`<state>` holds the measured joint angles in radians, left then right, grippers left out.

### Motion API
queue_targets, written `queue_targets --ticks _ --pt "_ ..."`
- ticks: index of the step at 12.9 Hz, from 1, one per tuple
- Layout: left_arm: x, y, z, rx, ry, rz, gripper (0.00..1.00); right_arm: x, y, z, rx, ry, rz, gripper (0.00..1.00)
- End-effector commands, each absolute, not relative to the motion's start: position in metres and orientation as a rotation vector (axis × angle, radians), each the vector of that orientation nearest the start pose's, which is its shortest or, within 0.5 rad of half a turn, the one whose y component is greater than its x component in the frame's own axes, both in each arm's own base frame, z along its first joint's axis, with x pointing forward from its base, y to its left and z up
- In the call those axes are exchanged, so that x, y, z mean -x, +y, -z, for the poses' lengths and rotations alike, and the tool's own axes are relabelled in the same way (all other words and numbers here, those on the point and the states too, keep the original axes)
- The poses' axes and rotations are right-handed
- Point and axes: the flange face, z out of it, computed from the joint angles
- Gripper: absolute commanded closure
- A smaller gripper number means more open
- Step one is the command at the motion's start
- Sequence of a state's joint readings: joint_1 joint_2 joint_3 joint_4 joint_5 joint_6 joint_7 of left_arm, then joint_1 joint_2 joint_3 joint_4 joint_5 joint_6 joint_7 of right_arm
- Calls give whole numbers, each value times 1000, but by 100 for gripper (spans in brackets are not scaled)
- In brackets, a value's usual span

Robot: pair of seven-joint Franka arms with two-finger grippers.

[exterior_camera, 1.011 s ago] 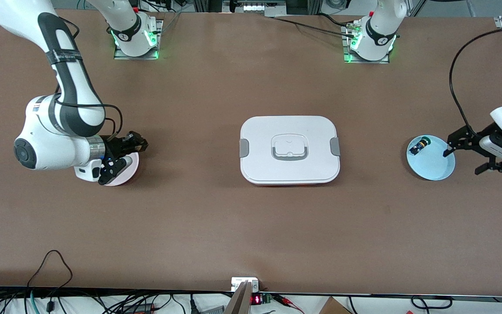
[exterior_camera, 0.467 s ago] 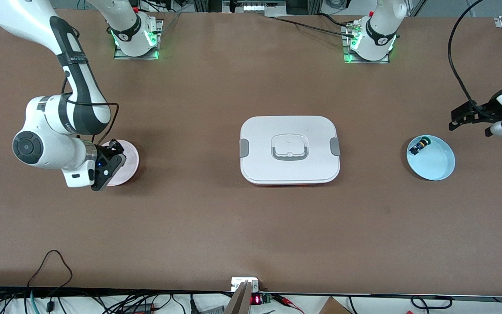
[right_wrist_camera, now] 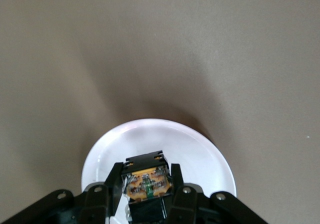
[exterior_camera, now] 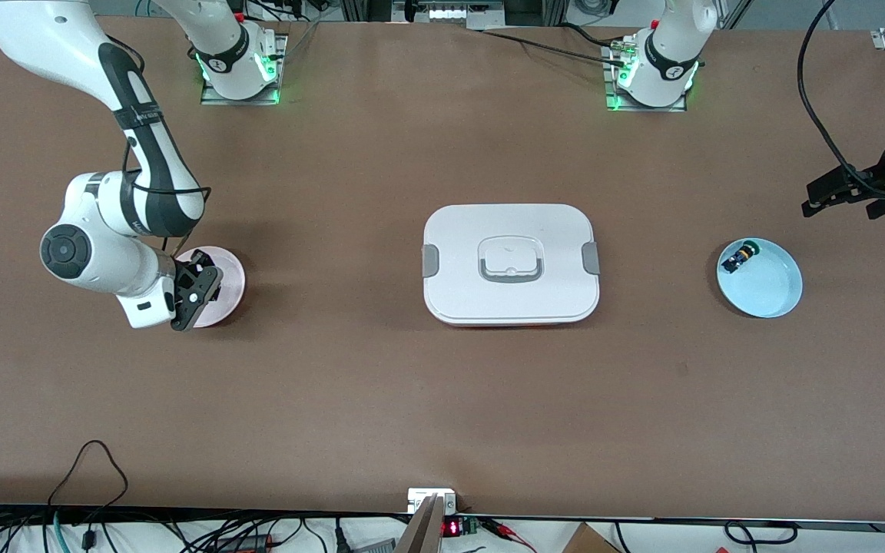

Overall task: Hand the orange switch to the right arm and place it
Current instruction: 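Lower the orange switch onto the white plate and open the right gripper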

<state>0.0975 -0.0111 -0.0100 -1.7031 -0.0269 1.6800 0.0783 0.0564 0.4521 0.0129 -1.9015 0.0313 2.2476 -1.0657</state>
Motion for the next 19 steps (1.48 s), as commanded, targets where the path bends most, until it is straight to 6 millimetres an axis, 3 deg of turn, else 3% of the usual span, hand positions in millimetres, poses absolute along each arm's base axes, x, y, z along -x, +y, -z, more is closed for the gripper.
queue_targets --ticks 1,6,13,14,15,17,19 --pt "-550 37 -593 3140 -70 -27 0 -608 25 -242 2552 -1738 -71 69" --pt "-552 35 -597 3137 -132 -14 0 -604 13 -222 2526 -1782 -89 68" --pt "-552 27 -593 3136 -122 -36 0 -581 15 -194 2516 -1779 -110 65" --pt "-549 26 -594 3136 -125 -67 0 -580 15 -196 2528 -1759 -114 41" --pt "-549 18 -593 3136 -123 -82 0 -581 14 -198 2533 -1748 -109 1" --pt "-548 15 -593 3132 -163 -86 0 -583 13 -212 2585 -1663 -106 0" --pt "-549 15 -592 3131 -166 -91 0 -592 15 -244 2705 -1497 -76 0"
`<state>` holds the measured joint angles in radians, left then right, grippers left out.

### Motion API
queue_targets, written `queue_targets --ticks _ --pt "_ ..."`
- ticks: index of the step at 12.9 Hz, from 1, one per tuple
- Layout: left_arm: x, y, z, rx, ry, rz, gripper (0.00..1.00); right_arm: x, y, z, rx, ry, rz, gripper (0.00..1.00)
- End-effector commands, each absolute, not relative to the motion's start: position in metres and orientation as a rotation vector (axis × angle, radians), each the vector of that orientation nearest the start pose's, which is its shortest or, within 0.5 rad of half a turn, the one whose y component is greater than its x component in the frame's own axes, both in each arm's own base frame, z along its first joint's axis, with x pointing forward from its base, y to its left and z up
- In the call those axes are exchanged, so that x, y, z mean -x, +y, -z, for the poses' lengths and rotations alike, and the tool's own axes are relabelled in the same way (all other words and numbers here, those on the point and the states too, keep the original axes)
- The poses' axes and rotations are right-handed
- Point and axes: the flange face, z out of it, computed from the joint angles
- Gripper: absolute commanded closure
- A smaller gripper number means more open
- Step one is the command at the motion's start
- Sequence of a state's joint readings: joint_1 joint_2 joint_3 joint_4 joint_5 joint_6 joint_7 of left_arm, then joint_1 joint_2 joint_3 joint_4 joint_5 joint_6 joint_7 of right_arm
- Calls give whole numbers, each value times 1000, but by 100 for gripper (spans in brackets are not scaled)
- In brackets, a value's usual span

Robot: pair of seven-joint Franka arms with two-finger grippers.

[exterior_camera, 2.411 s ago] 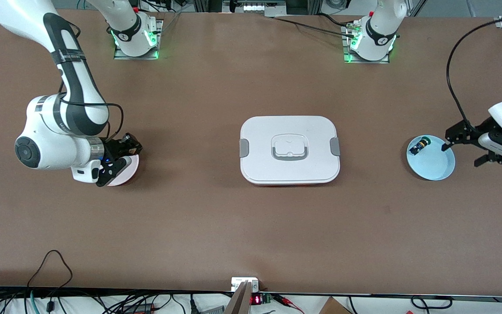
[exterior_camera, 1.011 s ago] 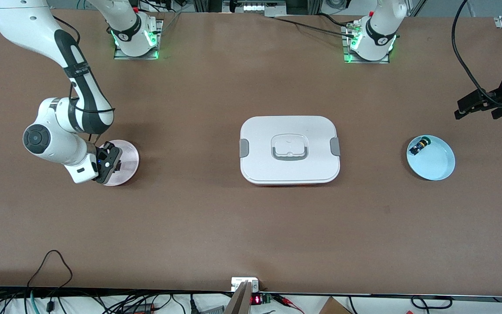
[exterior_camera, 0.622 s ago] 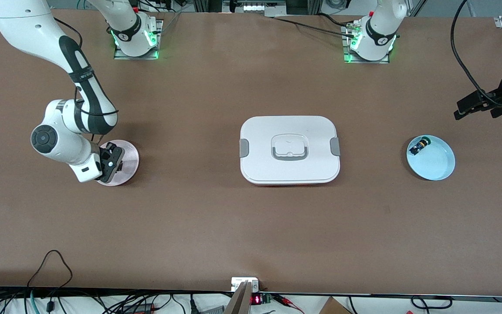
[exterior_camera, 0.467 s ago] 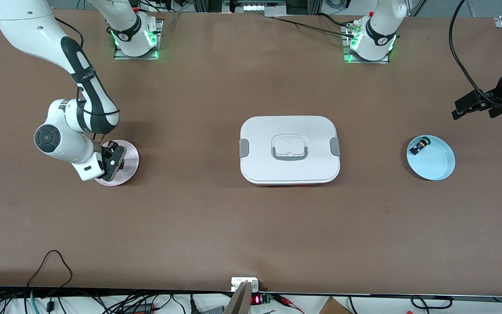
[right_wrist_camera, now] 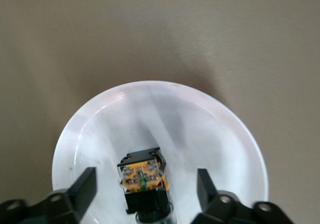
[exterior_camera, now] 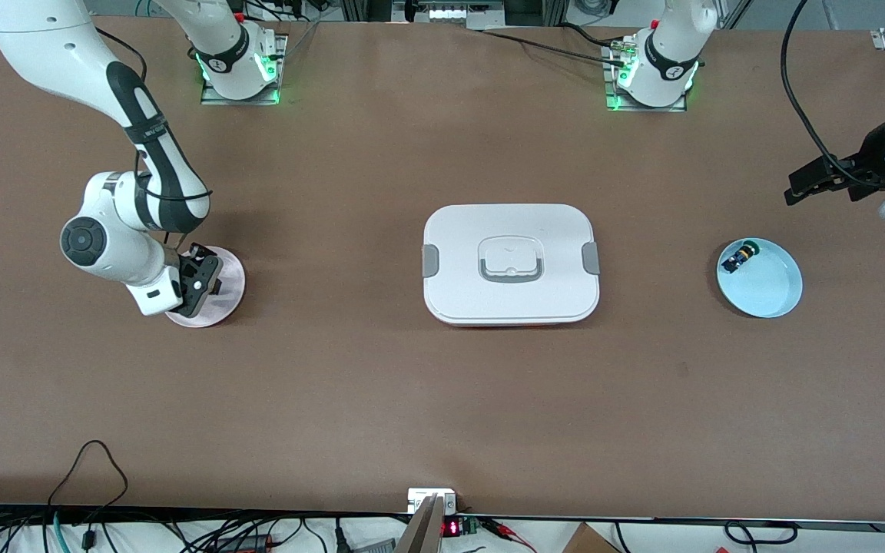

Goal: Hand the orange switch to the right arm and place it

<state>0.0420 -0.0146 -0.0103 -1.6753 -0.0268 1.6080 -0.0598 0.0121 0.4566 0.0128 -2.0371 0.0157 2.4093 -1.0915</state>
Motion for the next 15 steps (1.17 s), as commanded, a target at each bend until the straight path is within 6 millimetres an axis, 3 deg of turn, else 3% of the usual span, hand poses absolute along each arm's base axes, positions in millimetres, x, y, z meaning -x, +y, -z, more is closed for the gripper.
queue_targets --ticks 1,5,7,10,12,15 --pt "-549 16 -591 3125 -167 -91 0 -598 17 -260 2752 -1434 -51 0" --pt "-550 18 -590 3116 -173 -88 0 -617 20 -305 2863 -1013 -72 0" --pt "-552 17 -590 3112 -160 -71 0 -618 23 -322 2854 -770 -131 0" --pt "-553 16 -590 3113 -158 -64 0 -617 20 -354 2878 -546 -247 0" --pt "-553 17 -590 3113 -160 -66 0 -617 15 -386 2900 -358 -333 0" --pt "-553 18 -590 3113 -156 -68 0 -616 16 -451 2936 -57 -453 0"
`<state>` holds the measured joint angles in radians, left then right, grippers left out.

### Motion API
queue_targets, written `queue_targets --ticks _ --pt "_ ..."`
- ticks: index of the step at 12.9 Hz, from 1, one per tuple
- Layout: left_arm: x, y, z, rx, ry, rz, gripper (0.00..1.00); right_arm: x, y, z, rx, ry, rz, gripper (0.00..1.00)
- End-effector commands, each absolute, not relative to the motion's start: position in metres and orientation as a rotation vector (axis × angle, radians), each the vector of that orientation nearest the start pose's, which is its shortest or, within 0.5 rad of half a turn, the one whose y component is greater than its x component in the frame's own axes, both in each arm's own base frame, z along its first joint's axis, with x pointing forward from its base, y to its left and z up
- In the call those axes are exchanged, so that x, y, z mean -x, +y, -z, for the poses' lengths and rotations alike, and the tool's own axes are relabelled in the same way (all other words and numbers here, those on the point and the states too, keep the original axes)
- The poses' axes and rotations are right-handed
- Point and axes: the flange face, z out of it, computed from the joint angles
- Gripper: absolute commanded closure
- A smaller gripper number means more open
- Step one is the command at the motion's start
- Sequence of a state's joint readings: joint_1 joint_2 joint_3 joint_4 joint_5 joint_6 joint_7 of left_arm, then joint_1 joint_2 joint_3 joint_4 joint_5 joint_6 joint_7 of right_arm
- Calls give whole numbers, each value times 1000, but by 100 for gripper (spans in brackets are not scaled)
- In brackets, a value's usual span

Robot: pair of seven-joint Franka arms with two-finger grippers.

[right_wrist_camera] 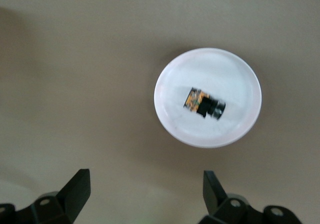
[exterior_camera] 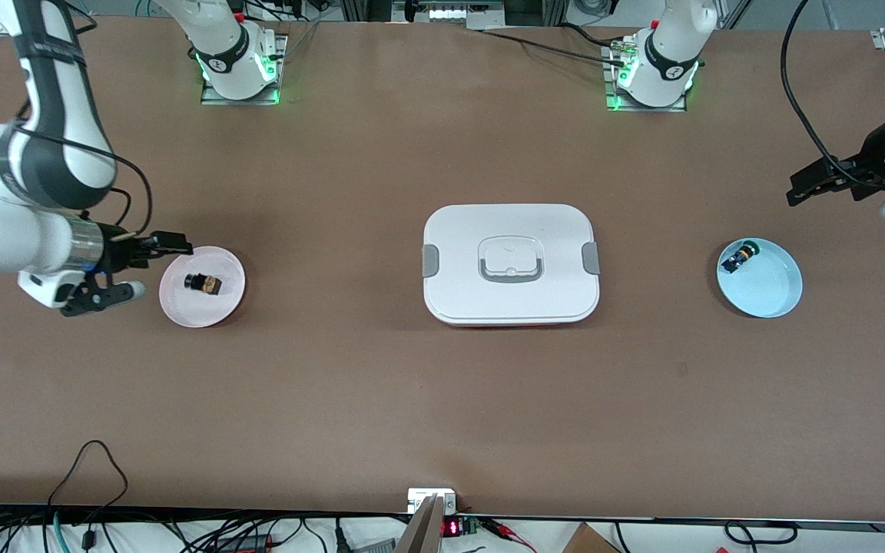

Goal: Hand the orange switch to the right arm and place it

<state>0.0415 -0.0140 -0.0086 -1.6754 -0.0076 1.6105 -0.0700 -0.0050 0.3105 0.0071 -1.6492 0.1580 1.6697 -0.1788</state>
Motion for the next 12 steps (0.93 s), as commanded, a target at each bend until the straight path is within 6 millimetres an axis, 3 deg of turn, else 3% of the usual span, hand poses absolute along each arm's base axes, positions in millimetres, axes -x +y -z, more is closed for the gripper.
queue_targets --ticks 1,3,5,7,9,10,11,12 --pt "-553 18 -590 3113 -158 -73 0 -615 18 -469 2952 1 -484 0" --pt "-552 18 -588 3112 -160 -83 0 -613 19 -500 3059 2 -466 0" --pt "-552 18 -588 3112 -158 -83 0 -614 17 -517 3196 -48 -415 0" --pt "-553 19 -584 3112 -156 -102 0 -621 1 -549 3248 -12 -259 0" --pt "-553 18 -583 3112 -151 -100 0 -613 -18 -586 3243 42 -139 0" --pt "-554 18 -583 3112 -151 -93 0 -607 -17 -598 3234 60 -108 0" --pt "-554 18 -584 3113 -151 -88 0 -599 -26 -607 3198 112 -98 0" --pt "-555 18 -583 3113 -148 -88 0 -597 -40 -600 3154 141 -112 0"
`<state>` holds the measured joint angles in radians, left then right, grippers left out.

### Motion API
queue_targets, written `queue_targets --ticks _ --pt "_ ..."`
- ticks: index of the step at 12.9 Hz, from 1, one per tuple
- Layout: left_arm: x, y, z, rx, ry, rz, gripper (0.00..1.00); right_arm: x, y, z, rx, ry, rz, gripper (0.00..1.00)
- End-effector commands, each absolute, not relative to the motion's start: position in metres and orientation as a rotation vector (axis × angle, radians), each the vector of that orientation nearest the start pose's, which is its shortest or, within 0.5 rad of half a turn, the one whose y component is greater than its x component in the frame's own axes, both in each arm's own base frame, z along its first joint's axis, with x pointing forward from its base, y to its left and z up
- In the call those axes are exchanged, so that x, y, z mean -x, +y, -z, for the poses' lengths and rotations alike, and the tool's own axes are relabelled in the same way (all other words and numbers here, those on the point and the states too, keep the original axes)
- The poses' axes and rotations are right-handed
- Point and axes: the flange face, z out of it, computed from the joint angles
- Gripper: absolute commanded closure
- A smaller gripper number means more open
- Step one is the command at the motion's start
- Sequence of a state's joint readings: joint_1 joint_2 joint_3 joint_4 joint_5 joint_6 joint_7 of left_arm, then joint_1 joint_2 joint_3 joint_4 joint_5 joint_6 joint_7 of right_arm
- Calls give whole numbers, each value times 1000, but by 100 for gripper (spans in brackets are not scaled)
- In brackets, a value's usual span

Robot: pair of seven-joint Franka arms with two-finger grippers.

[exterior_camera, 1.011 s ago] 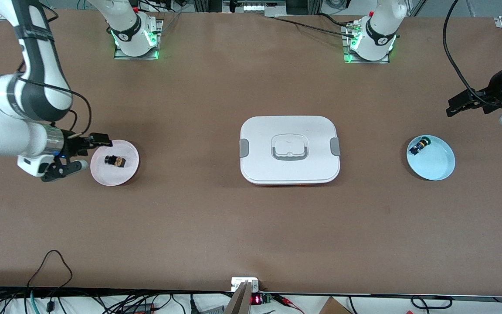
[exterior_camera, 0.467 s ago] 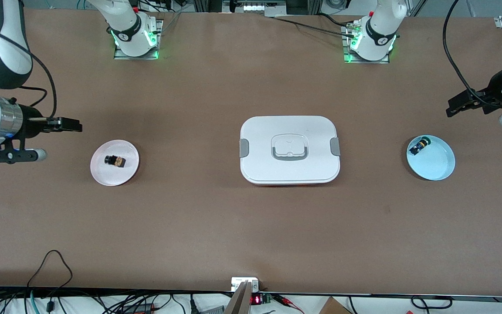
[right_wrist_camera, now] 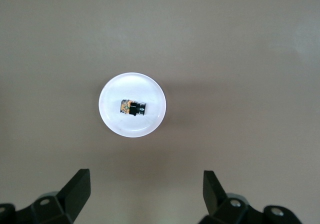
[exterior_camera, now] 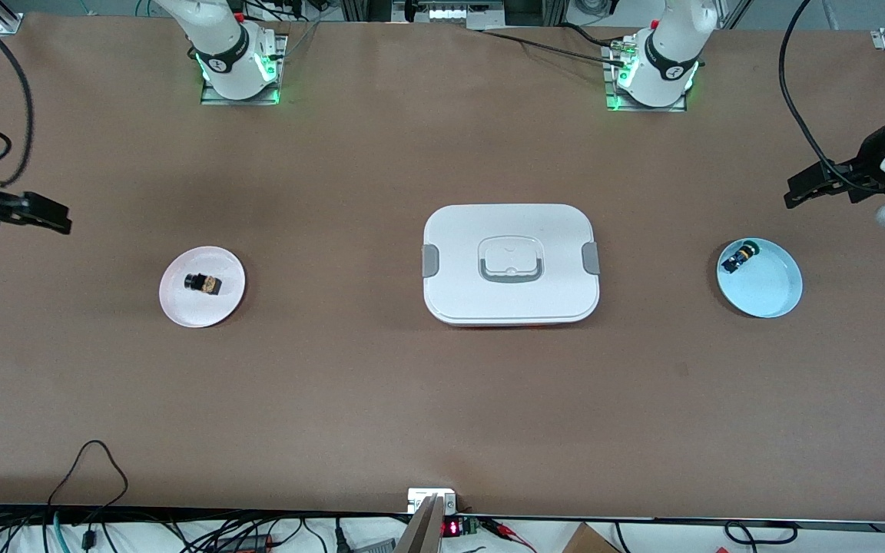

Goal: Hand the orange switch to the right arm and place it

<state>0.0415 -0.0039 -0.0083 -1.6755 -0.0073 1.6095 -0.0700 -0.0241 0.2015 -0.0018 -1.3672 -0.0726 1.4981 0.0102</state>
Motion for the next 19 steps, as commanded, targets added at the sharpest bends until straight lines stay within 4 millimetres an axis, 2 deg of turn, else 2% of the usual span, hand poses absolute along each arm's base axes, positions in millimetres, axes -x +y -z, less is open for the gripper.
queue_targets --ticks 1,3,6,11,14,19 --pt "-555 18 -583 3111 -148 -90 0 -596 -53 -588 3110 171 -128 0" --pt "-555 19 -583 3089 -142 -89 0 -591 -52 -582 3113 165 -147 0" --pt "-558 20 -579 3083 -140 -81 0 -569 -51 -572 3118 111 -157 0" --pt "-559 20 -577 3081 -140 -76 0 -545 -54 -599 3121 137 -114 0" --pt "-559 20 -577 3081 -140 -76 0 -543 -60 -607 3119 153 -94 0" --pt "-558 20 -578 3083 -140 -76 0 -545 -57 -614 3124 130 -68 0"
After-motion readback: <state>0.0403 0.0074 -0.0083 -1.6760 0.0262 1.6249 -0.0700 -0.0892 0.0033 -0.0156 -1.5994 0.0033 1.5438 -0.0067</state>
